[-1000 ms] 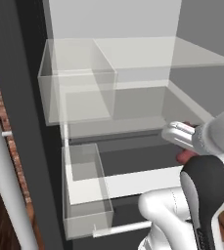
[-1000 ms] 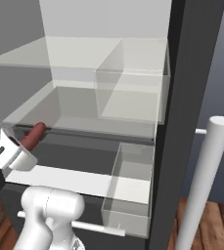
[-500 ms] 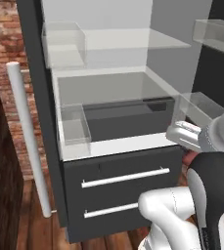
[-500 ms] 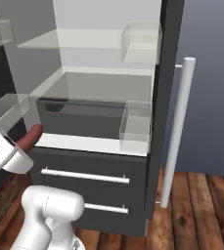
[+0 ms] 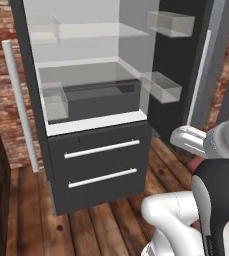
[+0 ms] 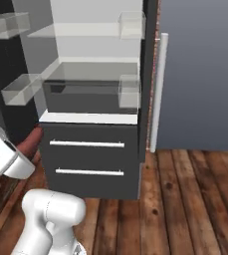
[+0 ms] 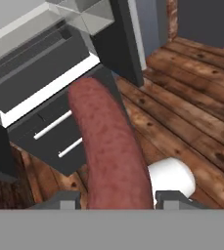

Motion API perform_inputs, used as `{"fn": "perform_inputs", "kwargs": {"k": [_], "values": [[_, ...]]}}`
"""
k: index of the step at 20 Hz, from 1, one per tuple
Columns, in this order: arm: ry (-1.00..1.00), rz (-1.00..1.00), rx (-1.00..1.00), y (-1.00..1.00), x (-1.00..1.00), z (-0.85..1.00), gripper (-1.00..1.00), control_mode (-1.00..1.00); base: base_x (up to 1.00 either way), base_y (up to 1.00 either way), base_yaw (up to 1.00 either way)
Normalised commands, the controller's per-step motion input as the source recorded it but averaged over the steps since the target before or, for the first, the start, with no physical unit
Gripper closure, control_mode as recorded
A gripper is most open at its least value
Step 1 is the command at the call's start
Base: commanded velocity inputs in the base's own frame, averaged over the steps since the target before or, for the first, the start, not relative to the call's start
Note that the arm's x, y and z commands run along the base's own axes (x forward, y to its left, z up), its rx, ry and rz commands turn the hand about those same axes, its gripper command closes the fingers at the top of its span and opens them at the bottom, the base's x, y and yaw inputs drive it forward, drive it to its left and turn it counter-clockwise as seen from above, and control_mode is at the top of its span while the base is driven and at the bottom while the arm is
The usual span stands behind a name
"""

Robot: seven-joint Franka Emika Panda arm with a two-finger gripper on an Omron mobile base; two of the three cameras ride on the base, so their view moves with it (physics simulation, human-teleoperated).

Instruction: Move the hot dog bun to the plate on the dining table and place the condiment next to that plate. Then navigate to the fridge and take the sausage and place it on the plate as well.

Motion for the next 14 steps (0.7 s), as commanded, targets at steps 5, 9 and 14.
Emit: {"fn": "perform_inputs", "kwargs": {"k": [5, 9, 14], "values": [[0.0, 0.0, 0.0, 0.0, 0.0, 0.0, 1.0, 1.0, -1.0, 0.12, -0.29], [0.0, 0.0, 0.0, 0.0, 0.0, 0.0, 1.0, 1.0, -1.0, 0.19, -0.33], [0.0, 0.0, 0.0, 0.0, 0.0, 0.0, 1.0, 1.0, -1.0, 0.17, -0.41]]}}
